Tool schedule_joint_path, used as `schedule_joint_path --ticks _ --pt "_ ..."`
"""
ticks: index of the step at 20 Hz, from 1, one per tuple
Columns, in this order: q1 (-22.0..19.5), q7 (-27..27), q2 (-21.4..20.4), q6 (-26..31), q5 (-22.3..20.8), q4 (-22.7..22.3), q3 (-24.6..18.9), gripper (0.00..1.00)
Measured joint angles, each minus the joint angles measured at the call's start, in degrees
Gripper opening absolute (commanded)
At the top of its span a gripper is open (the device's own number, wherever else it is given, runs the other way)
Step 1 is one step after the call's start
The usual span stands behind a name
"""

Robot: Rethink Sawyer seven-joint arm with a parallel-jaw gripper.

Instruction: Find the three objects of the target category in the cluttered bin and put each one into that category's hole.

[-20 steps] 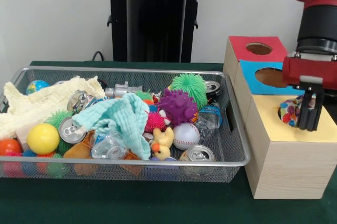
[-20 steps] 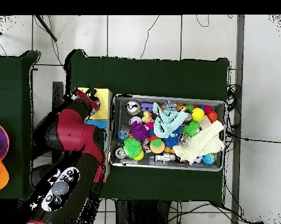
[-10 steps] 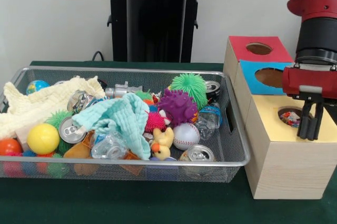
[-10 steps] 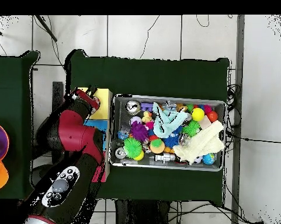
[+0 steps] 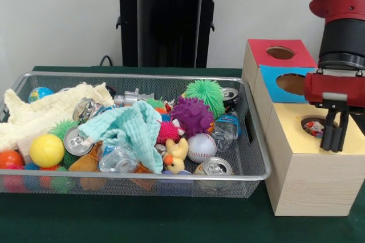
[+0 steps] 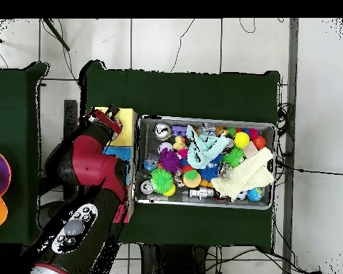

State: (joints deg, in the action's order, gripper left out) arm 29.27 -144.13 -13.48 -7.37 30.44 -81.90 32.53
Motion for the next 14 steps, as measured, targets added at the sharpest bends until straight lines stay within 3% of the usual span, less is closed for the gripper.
schedule_joint_path --ticks 14 --pt "-0.75 0.00 -1.61 0.01 -1.04 -1.26 -0.28 0.00"
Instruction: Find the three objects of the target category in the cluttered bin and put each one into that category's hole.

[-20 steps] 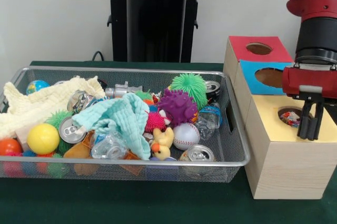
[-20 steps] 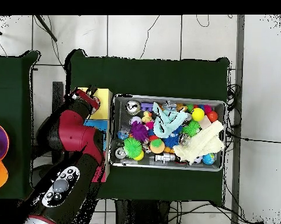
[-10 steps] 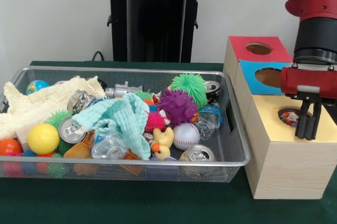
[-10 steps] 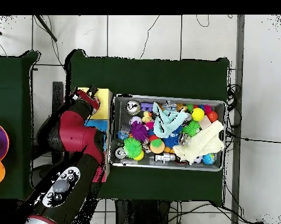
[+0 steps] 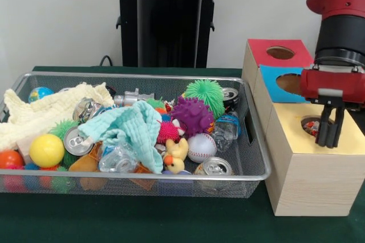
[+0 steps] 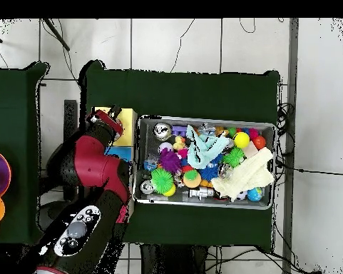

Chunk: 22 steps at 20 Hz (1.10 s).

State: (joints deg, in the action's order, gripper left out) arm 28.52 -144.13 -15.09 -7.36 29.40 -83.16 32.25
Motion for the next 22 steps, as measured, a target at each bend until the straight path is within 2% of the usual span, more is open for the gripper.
schedule_joint_path --ticks 1,6,14,16,17,18,22 --pt "-1.50 0.00 -2.47 0.25 -2.88 -1.29 -0.62 0.00" --pt "-6.32 0.00 -8.75 1.84 -10.87 -4.01 -2.51 0.00" --pt "-14.36 0.01 -16.35 4.60 -22.13 -6.55 -5.92 0.00" --pt "-17.24 0.05 -18.51 6.37 -25.43 -7.43 -8.49 0.00" --pt "-20.12 0.22 -20.37 8.90 -28.78 -8.18 -11.30 0.00" --pt "-21.33 0.30 -21.09 10.22 -30.54 -8.37 -12.51 0.00" --pt "-23.66 0.38 -22.47 13.88 -36.21 -8.41 -15.16 0.00"
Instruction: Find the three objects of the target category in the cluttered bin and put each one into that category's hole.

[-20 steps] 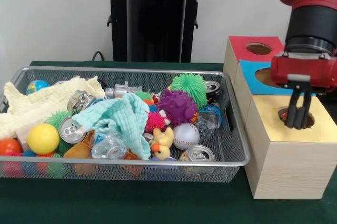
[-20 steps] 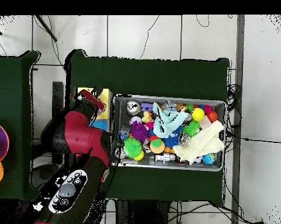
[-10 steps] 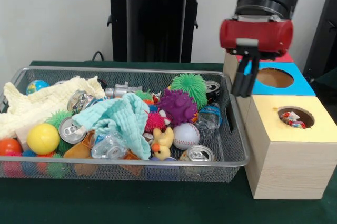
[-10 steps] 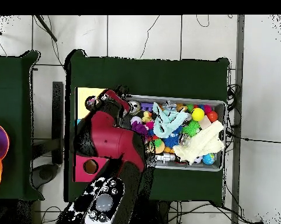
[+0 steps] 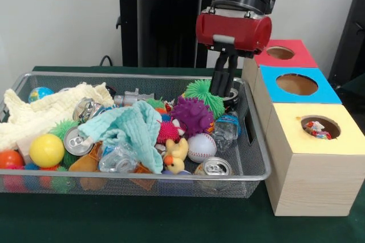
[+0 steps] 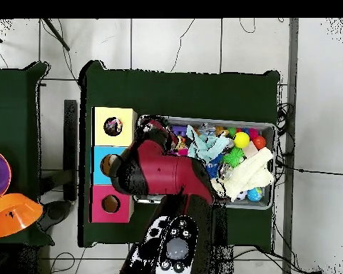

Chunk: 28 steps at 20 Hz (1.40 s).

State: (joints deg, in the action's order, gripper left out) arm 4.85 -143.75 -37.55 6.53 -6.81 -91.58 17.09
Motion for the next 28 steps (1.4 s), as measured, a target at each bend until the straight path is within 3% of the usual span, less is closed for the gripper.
schedule_joint_path --ticks 3,9,21,22,28 --pt "0.22 0.00 0.19 0.75 -5.70 0.10 -0.86 0.00" --pt "1.90 0.00 2.89 -0.64 -11.50 0.94 -1.18 0.00" --pt "1.67 0.00 8.54 -8.94 -17.46 1.26 -1.72 0.00" --pt "1.59 0.00 8.79 -9.07 -18.12 1.30 -1.75 1.00" --pt "0.91 0.00 8.88 -9.08 -21.66 1.32 -2.12 1.00"
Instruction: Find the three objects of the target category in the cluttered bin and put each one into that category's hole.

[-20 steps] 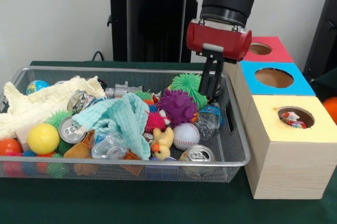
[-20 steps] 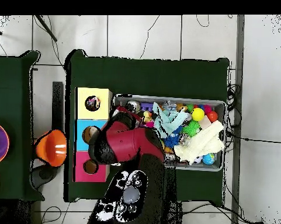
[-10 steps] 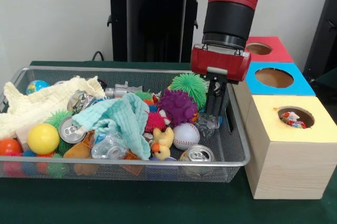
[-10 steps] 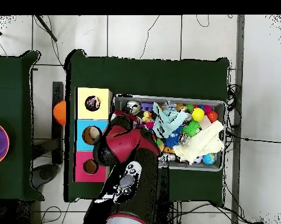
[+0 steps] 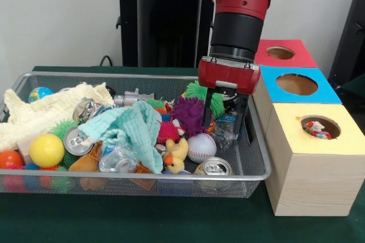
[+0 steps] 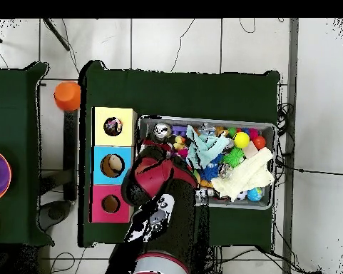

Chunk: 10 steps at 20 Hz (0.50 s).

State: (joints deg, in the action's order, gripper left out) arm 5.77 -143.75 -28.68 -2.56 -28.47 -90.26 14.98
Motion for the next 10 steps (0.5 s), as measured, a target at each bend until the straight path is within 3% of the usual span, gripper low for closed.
schedule_joint_path --ticks 10 --pt "0.14 0.00 0.00 0.00 -1.54 0.00 -0.01 1.00"
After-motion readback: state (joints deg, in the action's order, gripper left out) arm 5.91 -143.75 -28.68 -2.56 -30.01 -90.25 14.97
